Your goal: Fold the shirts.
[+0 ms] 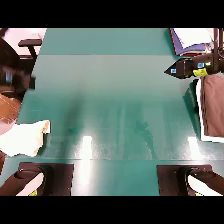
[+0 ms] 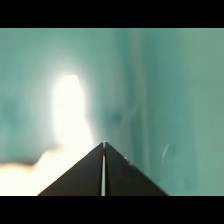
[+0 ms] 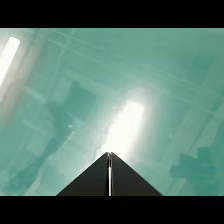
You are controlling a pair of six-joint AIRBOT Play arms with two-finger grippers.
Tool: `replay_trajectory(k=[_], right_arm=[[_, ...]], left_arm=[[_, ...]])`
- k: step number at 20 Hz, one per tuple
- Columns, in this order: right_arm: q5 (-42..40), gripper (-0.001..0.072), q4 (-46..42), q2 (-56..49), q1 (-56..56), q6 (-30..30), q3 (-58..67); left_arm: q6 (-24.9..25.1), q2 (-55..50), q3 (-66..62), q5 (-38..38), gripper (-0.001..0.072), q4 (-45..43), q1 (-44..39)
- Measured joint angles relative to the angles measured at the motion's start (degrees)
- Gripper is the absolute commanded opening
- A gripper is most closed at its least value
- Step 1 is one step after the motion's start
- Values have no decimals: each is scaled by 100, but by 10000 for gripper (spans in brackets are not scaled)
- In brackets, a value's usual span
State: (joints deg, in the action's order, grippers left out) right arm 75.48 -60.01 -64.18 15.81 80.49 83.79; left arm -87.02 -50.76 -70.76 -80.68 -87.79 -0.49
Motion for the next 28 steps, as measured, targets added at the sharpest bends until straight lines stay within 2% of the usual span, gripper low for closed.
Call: replay_trajectory(k=[1,2,3,4,5,10,11,12,13,16,19,24,28], right_arm=[[-7,18,0,0,0,0,0],[-11,18,0,0,0,0,0],[-17,18,0,0,0,0,0],[-22,18,0,0,0,0,0],[-24,18,0,-2,0,2,0],[-31,18,0,-2,0,0,0],[-35,17,0,-2,0,0,0],[-39,18,0,-2,0,0,0],[-42,17,0,-2,0,0,0],[-48,18,0,-2,0,0,0],[-52,17,-2,-4,0,0,120],[-90,17,2,-4,0,0,1091],[-258,17,4,-4,0,0,1937]], left_arm=[[-33,101,393,-101,27,-162,146],[-63,184,815,-181,83,-310,289],[-81,245,1222,-205,419,-426,422],[-105,280,1585,-188,686,-511,527],[-131,313,1906,-129,650,-575,608],[-522,376,2951,160,642,-979,796],[-584,380,3062,168,458,-1071,807],[-629,385,3143,201,115,-1123,813],[-664,385,3211,205,27,-1178,822],[-710,387,3254,195,24,-1246,831],[-739,389,2638,83,22,-1263,839],[-721,391,107,-166,21,-597,748],[-713,389,-1563,-68,19,-81,-59]])
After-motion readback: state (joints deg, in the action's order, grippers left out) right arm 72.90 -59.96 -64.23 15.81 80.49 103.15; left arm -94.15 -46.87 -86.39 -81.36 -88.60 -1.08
